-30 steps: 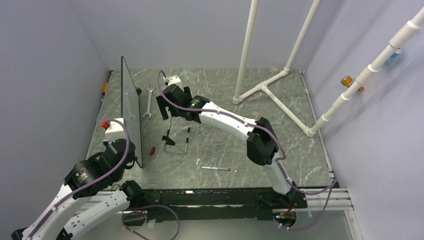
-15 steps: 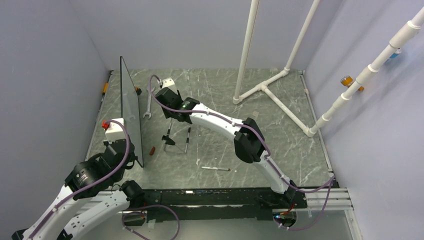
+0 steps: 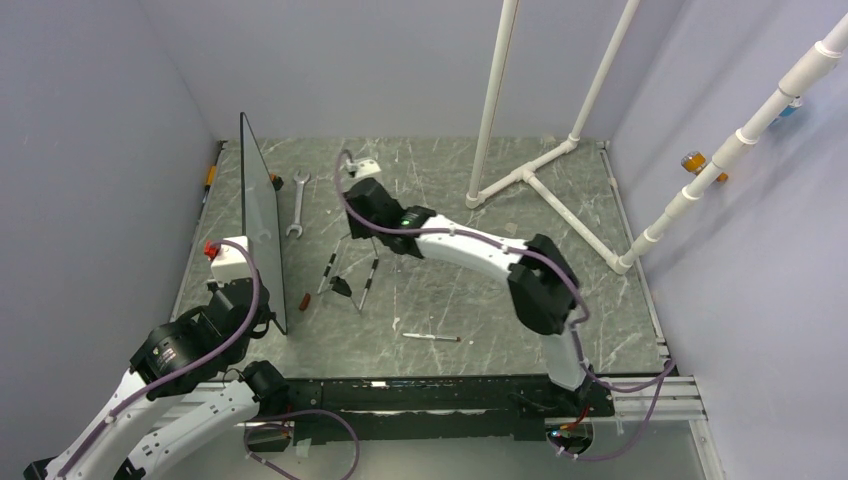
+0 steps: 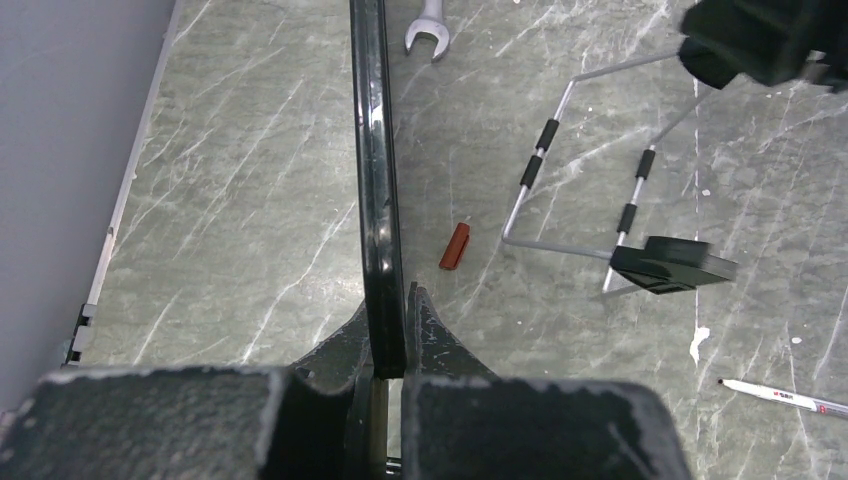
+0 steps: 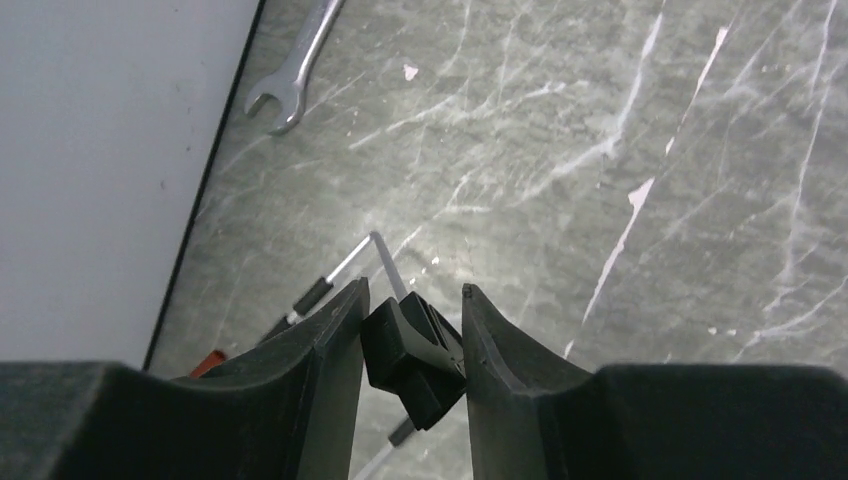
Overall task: Write a sentence on the whiteboard
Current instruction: Pick up the whiteboard stand at the center of the board, then place the whiteboard stand at the center of the board.
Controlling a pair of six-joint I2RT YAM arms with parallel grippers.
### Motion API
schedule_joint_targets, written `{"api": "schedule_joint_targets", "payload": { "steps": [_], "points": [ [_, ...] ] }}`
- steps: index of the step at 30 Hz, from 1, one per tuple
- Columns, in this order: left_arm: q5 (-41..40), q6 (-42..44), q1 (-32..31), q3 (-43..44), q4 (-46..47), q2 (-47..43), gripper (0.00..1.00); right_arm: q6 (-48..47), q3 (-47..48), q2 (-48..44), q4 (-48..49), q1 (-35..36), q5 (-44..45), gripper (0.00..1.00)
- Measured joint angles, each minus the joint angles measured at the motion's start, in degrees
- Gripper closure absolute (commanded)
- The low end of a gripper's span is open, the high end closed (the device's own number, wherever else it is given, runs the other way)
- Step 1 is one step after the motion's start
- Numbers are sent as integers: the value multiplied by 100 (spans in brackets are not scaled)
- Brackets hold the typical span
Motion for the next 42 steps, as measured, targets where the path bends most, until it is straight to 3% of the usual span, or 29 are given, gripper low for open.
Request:
{"api": "schedule_joint_targets", "payload": {
  "steps": [6,10,15,17,21,25,29,35,42],
  "points": [
    [0,0,0,0,0,0,100,623,-2159,-1152,1947,-901,-1355,100],
    [0,0,0,0,0,0,100,933,-3147,-1259,3338,-1519,-1950,100],
    [-4,-2,0,0,0,4,100,1102,-3967,-1239,4645,-1646,-2573,100],
    [-4,-2,0,0,2,11,100,1099,-4170,-1226,5023,-1652,-2793,90],
    [-4,-2,0,0,7,15,100,1023,-4579,-1233,5611,-1661,-3115,46],
    [-4,-2,0,0,11,17,100,723,-4763,-1325,5602,-1668,-3276,24],
    [-7,-4,0,0,13,17,100,389,-4929,-1725,5436,-1668,-3272,13],
    [-7,-4,0,0,22,33,100,50,-4710,-2284,4706,-1663,-3021,11],
    [-11,11,2,-26,90,39,100,339,-2723,-2188,2618,-1615,-2605,10]
  ]
}}
